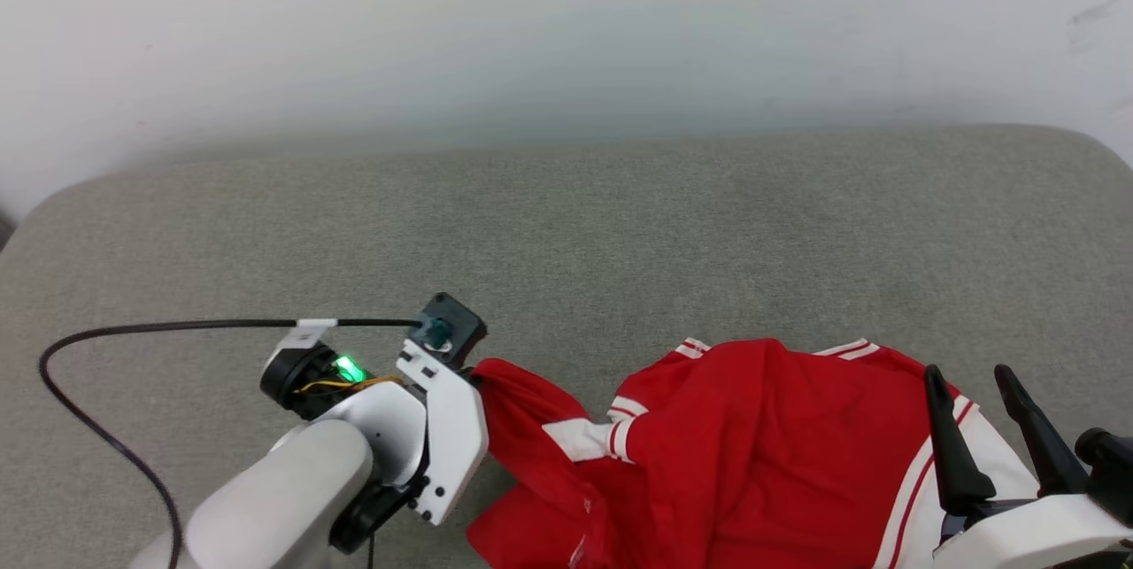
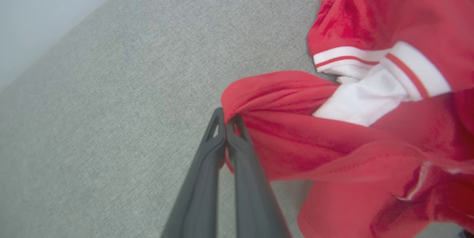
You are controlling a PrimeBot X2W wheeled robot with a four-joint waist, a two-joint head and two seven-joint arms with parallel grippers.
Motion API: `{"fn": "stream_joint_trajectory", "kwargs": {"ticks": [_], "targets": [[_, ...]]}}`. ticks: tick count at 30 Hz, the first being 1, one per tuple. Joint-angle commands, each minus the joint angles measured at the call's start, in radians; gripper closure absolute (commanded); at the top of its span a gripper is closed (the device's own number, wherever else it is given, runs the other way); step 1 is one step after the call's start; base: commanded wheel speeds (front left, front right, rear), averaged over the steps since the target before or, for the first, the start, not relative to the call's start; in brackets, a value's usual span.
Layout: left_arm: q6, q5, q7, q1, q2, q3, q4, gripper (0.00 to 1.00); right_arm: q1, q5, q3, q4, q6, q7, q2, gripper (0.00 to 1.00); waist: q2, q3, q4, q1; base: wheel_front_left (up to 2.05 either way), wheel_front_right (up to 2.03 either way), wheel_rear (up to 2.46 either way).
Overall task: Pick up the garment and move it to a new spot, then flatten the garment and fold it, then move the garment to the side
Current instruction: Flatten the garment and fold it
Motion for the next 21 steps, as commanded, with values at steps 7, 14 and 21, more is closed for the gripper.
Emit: {"fn": "stream_joint_trajectory", "kwargs": {"ticks": [7, 14, 21], "targets": [[0.144, -0.107, -0.064, 0.158, 0.096, 0.133, -0.039, 1.0, 0.021, 0.004, -0.011, -0.02, 0.0, 0.005, 0.002, 0.0, -0.0001, -0.027, 0.062, 0.0, 0.0, 0.0, 0.0], [0.27, -0.301, -0.15, 0.443, 0.129, 0.274, -0.034, 1.0, 0.033, 0.0, -0.015, -0.037, 0.0, 0.011, 0.002, 0.0, -0.0001, -0.031, 0.082, 0.0, 0.0, 0.0, 0.0], [0.277, -0.379, -0.213, 0.588, 0.061, 0.289, -0.022, 0.0, 0.037, -0.009, -0.013, -0.055, 0.0, 0.021, 0.002, 0.0, -0.0001, -0.04, 0.093, 0.0, 0.0, 0.0, 0.0]]}}
